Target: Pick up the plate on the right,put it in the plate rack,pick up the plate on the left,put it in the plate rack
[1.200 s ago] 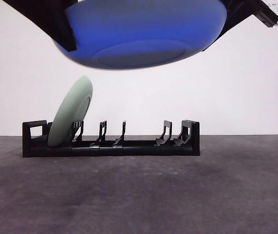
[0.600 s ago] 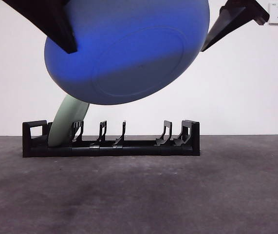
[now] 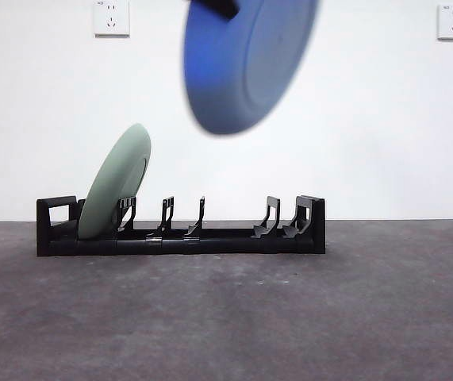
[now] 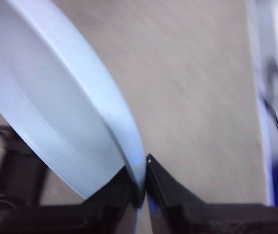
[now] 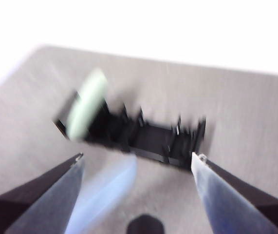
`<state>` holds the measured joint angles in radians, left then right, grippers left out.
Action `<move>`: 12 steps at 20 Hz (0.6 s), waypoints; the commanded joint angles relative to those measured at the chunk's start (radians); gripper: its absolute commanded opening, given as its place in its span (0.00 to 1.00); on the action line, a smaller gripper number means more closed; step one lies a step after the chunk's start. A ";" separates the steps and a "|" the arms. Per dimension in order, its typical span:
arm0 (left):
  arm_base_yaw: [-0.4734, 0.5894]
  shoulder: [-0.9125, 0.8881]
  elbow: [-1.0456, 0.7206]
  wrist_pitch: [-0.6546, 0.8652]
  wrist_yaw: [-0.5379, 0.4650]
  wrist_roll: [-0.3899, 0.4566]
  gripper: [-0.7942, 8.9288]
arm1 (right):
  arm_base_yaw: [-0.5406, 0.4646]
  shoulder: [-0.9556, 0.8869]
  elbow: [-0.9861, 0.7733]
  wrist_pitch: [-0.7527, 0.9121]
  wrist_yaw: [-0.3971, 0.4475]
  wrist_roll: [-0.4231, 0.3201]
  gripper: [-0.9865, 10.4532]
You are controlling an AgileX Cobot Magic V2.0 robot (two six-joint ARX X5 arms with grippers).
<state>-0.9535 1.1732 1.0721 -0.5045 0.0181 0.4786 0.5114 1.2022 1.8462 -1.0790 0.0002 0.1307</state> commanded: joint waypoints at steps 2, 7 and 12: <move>0.106 0.010 -0.002 0.233 0.042 -0.211 0.07 | 0.004 -0.086 -0.003 -0.061 0.001 -0.027 0.42; 0.233 0.051 -0.002 0.366 0.042 -0.278 0.07 | 0.005 -0.144 -0.003 -0.206 0.000 -0.031 0.42; 0.313 0.124 -0.002 0.450 0.068 -0.293 0.07 | 0.006 -0.148 -0.011 -0.298 -0.030 -0.037 0.42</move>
<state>-0.6498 1.2839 1.0721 -0.0891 0.0700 0.1982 0.5129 1.0523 1.8446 -1.3548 -0.0204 0.1040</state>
